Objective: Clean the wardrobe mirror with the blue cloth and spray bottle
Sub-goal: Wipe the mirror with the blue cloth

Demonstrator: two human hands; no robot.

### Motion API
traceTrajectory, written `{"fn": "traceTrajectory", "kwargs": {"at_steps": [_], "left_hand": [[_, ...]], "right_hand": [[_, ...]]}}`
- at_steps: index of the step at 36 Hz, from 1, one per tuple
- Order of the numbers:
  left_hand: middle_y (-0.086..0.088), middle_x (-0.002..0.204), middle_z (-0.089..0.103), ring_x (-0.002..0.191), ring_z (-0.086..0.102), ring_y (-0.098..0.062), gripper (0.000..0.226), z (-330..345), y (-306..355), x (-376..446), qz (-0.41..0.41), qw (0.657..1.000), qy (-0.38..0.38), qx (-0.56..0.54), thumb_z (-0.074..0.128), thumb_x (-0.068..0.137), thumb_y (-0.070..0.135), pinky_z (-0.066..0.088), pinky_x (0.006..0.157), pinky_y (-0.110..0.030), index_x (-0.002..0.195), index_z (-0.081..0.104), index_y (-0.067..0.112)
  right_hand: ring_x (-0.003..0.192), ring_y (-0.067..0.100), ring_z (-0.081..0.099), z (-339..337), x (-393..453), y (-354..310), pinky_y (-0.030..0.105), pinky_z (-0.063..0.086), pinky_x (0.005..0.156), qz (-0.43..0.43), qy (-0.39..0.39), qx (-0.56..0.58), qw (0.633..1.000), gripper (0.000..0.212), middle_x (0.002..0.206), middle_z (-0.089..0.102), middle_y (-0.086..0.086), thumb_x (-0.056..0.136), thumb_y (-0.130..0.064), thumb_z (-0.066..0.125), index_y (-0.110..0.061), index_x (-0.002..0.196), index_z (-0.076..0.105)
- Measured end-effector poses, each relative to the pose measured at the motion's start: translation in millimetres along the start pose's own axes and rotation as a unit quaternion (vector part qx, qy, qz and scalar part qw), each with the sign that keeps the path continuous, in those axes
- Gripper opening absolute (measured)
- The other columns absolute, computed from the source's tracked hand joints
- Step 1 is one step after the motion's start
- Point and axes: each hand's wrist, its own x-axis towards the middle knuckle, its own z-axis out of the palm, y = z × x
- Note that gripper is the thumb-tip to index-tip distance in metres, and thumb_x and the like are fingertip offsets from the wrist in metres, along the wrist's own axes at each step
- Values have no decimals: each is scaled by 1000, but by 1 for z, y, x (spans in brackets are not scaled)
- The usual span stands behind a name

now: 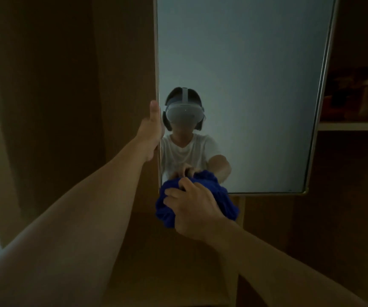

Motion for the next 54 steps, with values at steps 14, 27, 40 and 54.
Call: {"fn": "traceTrajectory", "kwargs": {"at_steps": [14,27,40,54], "left_hand": [[1,59,46,54,46,-14,57,7,5,-3,12,998,65,16,16,88,67,41,56,-30,61,41,24],[3,57,46,50,43,-10,55,14,2,-1,11,993,116,10,18,89,66,36,50,-25,60,38,24],[3,67,43,57,40,-11,49,13,1,1,18,995,97,-1,24,91,62,36,55,-26,65,39,24],[5,59,49,52,43,-7,55,20,-9,14,12,989,149,0,19,87,69,33,50,-22,61,39,26]], "right_hand": [[95,14,39,-50,6,30,33,41,79,-2,28,7,1000,30,112,59,-7,84,-24,50,-29,110,63],[64,8,30,-23,-35,40,26,29,52,113,-21,8,993,13,69,36,-7,78,-19,51,-21,80,63],[71,11,36,-40,-12,16,31,33,61,30,-26,3,999,11,79,45,-3,84,-24,49,-20,83,59],[81,15,42,-8,-27,29,30,33,60,106,29,47,993,18,82,52,-1,77,-19,53,-23,91,63]]}}
